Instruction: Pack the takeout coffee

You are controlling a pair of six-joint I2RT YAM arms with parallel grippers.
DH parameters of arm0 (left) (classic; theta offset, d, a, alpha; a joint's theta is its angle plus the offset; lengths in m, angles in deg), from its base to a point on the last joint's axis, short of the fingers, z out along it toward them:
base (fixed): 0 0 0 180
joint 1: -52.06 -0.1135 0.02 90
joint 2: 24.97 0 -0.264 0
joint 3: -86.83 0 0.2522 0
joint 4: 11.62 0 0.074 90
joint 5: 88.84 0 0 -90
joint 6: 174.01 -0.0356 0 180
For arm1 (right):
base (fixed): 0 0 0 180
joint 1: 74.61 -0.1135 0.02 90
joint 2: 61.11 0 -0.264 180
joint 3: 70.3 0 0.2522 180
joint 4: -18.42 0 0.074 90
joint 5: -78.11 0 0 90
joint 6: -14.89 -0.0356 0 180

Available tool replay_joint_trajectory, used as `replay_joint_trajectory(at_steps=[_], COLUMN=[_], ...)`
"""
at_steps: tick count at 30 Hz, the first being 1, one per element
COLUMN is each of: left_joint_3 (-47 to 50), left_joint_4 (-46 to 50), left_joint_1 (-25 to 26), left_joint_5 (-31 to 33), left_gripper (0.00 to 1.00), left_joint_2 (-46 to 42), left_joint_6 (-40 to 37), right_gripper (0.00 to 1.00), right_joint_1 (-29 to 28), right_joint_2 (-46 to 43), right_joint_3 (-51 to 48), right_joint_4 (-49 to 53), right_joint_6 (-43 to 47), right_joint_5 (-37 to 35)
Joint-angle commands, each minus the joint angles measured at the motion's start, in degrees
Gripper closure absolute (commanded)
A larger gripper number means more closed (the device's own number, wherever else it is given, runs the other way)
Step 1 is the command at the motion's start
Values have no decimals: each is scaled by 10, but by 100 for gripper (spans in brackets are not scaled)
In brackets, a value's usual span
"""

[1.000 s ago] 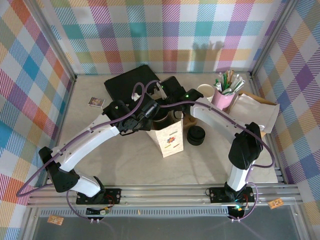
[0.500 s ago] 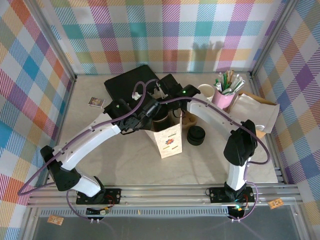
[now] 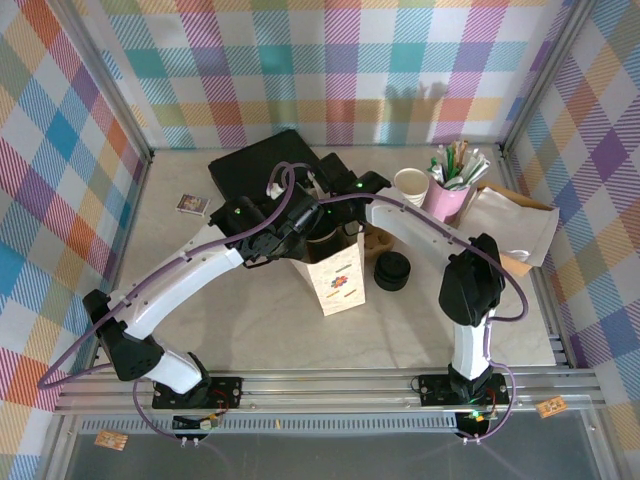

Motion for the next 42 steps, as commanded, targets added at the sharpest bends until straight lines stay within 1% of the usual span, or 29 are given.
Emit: replay_joint_trajectory(at_steps=[1,4,8,14,24,25,30,33,35,37,42], left_joint_3=[-11,-13,-13,-13,-15,-15,-6,10,25,41,71], left_joint_4=[18,19,24,35,29,26,-20,-53,-72,-98,-160], left_joint_1=[0,0,0,0,0,0,0,0,0,0,-1], left_joint_5=[6,6,8,15,22,22,14,0,-5,-12,-37], left_gripper=[100,100,100,100,100,96,69,61,59,59,59], left_joint_2=[1,2,1,-1,-6,-8,-25,-41,-55,-70,-103], left_joint_6=[-8,-8,-6,3,-6,-9,-30,-39,-42,-51,-69], right_gripper=[9,9,7,2,0,0,1,3,4,6,19], right_joint_1=[1,1,1,1,1,1,2,2,2,3,4], right_joint_2=[13,8,-21,-60,-85,-88,-99,-105,-110,-116,-126], right_joint_3=[-10,-30,-58,-56,-35,-37,-37,-37,-37,-42,-47], right_joint_4=[8,-8,-41,-64,-56,-60,-76,-78,-79,-85,-102], right_joint_6=[19,38,48,59,41,38,32,27,26,26,26], right_joint_5=[8,20,8,24,20,23,42,45,46,63,96])
